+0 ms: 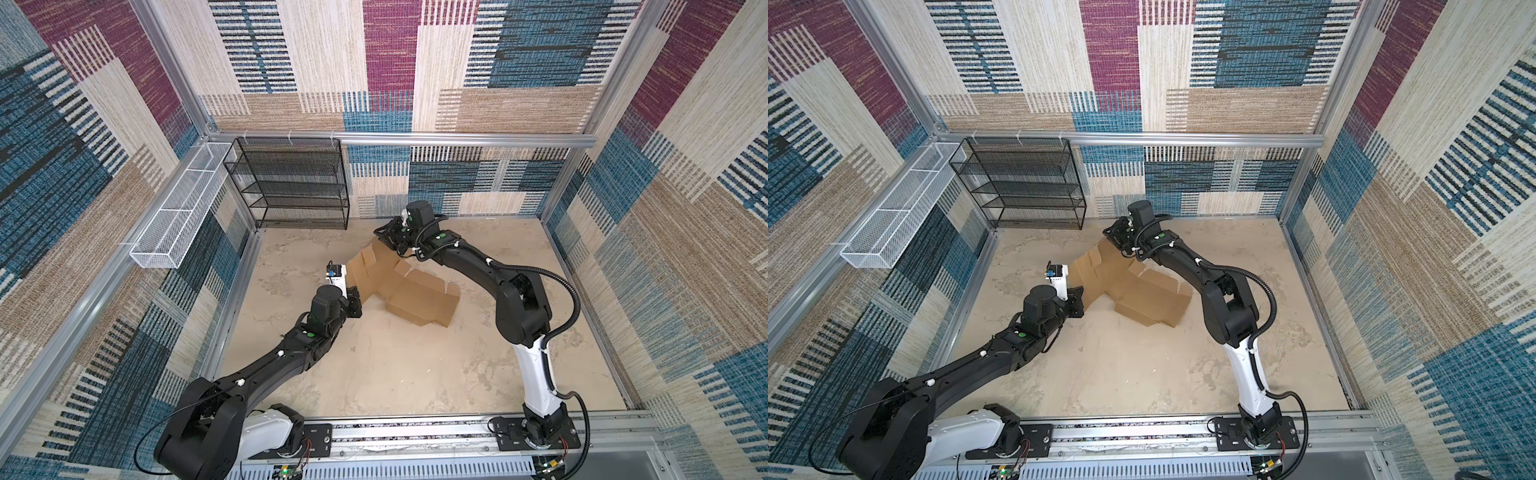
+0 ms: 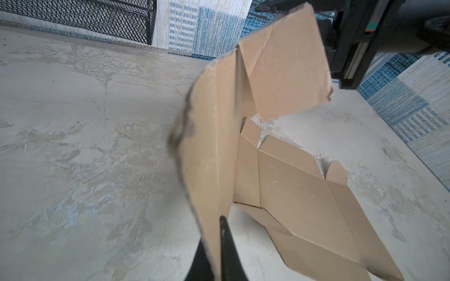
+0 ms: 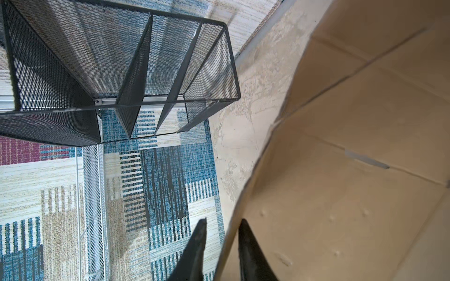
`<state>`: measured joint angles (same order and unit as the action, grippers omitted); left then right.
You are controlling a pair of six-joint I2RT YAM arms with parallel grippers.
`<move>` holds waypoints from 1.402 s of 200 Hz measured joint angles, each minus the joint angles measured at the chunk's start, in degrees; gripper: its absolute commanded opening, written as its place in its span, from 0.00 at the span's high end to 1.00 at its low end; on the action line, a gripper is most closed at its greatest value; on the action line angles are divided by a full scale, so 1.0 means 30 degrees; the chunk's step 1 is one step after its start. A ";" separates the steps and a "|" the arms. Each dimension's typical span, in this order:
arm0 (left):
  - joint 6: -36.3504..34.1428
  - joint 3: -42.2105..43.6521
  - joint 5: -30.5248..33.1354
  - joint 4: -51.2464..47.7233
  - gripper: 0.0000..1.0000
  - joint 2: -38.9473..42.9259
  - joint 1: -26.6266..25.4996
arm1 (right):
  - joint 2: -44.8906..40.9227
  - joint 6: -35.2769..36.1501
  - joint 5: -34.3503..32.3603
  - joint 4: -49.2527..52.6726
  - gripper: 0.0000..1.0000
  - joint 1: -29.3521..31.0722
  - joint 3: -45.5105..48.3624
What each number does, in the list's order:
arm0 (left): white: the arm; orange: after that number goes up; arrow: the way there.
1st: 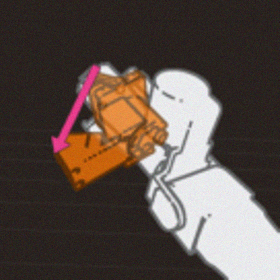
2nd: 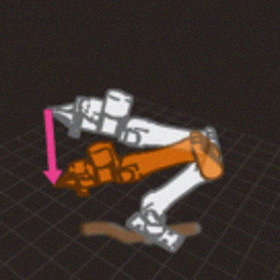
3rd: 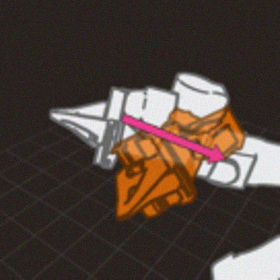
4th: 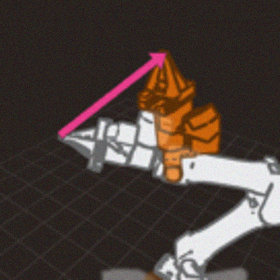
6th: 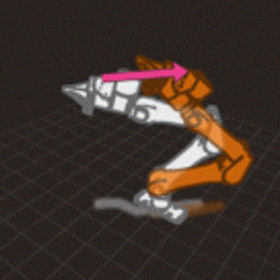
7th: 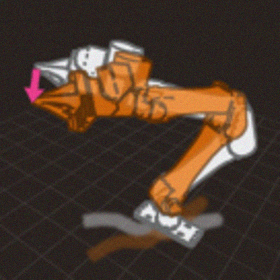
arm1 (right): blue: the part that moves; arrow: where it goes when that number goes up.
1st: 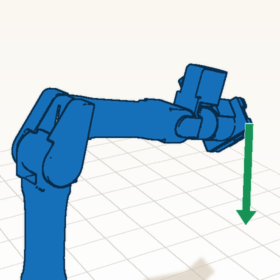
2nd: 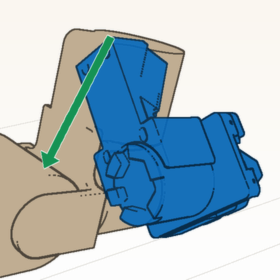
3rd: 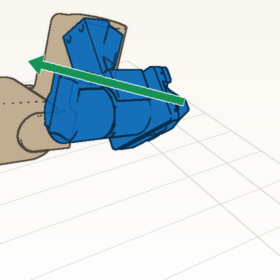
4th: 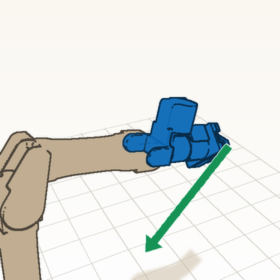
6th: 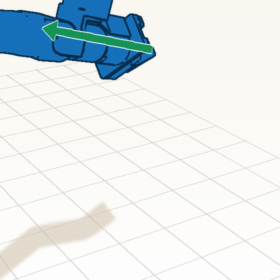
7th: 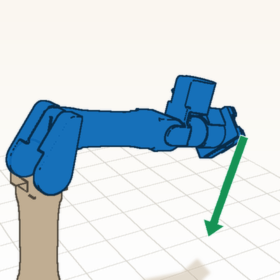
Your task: Fold the paper box
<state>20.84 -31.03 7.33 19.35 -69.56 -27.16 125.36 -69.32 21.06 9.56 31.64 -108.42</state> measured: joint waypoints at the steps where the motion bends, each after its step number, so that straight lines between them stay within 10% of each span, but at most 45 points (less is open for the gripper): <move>1: 0.0000 0.0000 0.0000 0.0029 1.00 -0.0007 0.0000 | 0.0000 0.0000 0.0000 -0.0007 0.80 0.0000 0.0007; 62: 0.0015 0.0022 0.0102 0.0474 1.00 -0.0517 0.0000 | -0.0044 0.0073 0.0459 -0.0721 0.90 -0.0036 0.1078; 161: 0.0007 0.0415 0.0889 -0.1523 0.48 0.2076 0.0000 | -0.0976 0.0211 0.0845 -0.2390 0.95 0.0000 0.2834; 219: 0.0408 0.0721 0.2463 -0.6368 0.42 0.6302 0.0117 | -0.1333 0.0291 0.1756 -0.3475 0.96 -0.0007 0.3373; 280: 0.0656 0.0291 0.2404 -0.8255 0.44 0.3774 0.0262 | -0.1763 -0.0080 0.3504 -0.5676 0.96 0.0000 0.5268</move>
<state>22.81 -30.15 14.55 -5.41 -58.24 -26.37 120.07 -69.56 31.57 -7.46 31.64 -92.62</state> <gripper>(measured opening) 0.572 0.056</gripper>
